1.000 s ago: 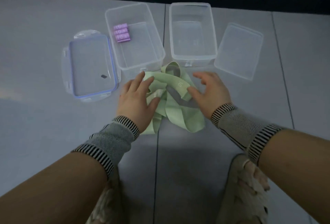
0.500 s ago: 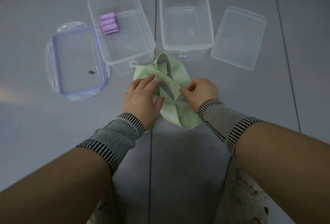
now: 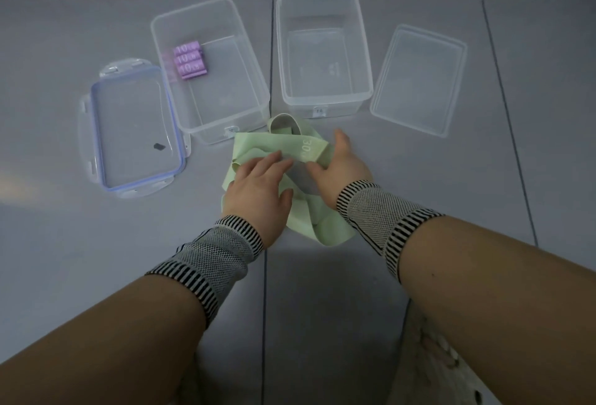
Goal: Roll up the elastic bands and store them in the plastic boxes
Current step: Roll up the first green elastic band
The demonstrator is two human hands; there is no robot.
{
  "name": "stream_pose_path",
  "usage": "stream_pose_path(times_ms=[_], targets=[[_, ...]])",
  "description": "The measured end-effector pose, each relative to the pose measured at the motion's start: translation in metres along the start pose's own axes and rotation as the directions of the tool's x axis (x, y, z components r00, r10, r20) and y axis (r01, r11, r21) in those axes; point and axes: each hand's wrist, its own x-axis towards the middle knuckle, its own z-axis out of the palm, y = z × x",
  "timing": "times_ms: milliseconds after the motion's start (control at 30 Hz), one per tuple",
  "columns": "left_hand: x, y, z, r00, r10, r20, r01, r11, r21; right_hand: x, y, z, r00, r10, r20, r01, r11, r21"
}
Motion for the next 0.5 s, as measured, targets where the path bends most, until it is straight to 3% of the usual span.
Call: stream_pose_path(times_ms=[267, 500], targets=[[0.001, 0.002, -0.001, 1.0, -0.003, 0.01, 0.003, 1.0, 0.002, 0.0, -0.008, 0.005, 0.998, -0.022, 0.058, 0.032, 0.984, -0.174], [-0.005, 0.0, -0.002, 1.0, 0.015, 0.0, -0.015, 1.0, 0.003, -0.012, 0.026, -0.02, 0.971, -0.009, -0.237, 0.008, 1.0, -0.003]])
